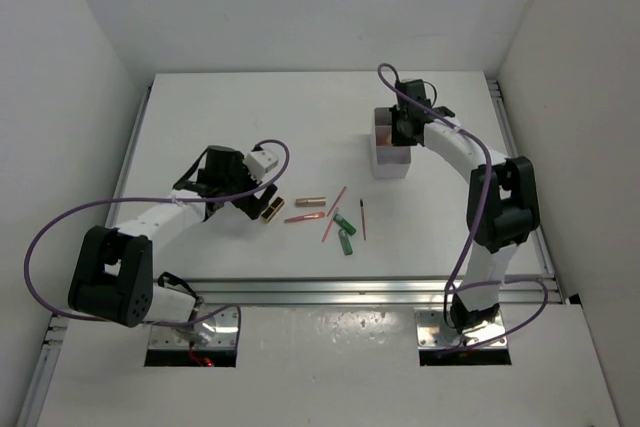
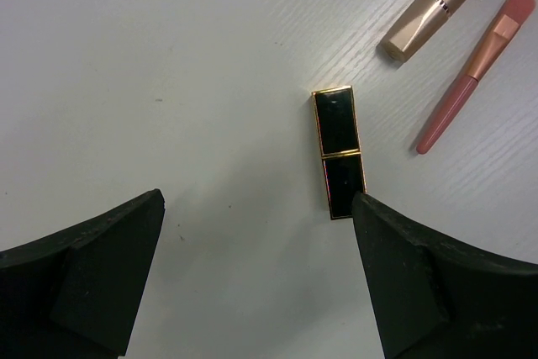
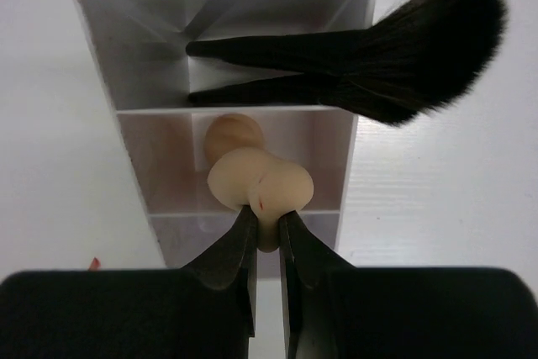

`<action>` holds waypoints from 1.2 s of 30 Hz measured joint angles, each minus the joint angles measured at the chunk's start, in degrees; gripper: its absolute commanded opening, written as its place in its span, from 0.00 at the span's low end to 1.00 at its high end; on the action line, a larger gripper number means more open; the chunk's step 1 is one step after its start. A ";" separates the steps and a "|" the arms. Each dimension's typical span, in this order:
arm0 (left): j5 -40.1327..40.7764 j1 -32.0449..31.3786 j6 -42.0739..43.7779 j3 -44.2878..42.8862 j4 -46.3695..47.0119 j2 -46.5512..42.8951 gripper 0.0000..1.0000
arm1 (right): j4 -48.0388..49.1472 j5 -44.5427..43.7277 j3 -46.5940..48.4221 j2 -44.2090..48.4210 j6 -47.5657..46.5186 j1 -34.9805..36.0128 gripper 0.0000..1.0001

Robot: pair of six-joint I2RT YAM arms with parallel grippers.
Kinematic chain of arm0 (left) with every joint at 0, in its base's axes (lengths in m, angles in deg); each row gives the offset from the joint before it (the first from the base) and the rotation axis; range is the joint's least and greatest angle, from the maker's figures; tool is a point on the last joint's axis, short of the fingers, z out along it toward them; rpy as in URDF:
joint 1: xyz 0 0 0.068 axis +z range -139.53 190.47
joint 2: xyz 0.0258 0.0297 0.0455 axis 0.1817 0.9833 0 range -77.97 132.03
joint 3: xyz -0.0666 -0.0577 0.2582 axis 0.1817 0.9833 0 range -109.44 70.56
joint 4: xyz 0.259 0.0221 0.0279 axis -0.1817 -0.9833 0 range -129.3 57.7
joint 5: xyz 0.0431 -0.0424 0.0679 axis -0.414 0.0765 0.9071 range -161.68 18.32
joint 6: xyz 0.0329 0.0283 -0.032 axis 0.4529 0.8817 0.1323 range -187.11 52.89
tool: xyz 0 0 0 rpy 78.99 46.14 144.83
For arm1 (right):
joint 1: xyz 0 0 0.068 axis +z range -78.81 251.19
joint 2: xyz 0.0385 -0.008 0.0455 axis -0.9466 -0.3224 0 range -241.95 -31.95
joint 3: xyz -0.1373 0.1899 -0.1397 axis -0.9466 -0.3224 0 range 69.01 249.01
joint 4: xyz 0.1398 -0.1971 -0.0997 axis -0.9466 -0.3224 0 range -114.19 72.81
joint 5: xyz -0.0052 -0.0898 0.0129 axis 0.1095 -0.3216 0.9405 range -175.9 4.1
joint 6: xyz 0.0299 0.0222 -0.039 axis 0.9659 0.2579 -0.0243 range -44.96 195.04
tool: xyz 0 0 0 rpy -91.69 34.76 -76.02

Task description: Organize the makeup

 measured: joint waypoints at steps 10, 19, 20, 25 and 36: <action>0.09 0.00 0.02 0.87 0.15 0.00 1.00 | 1.70 2.05 1.42 -3.34 -0.52 -0.35 0.58; -2.38 -0.76 1.42 1.05 0.24 0.22 1.00 | -0.35 4.28 1.60 -2.10 -3.02 -0.31 0.81; -2.60 -1.07 1.60 1.03 0.28 0.57 1.00 | -1.09 4.35 1.60 -1.62 -3.37 -0.31 0.81; -2.73 -3.04 3.39 -0.79 -0.09 4.48 1.00 | -4.09 4.68 1.60 1.81 -5.35 -0.31 0.83; 4.83 -8.17 3.48 -6.58 -2.05 14.19 0.90 | -5.25 5.92 -0.61 9.86 -9.27 0.76 0.83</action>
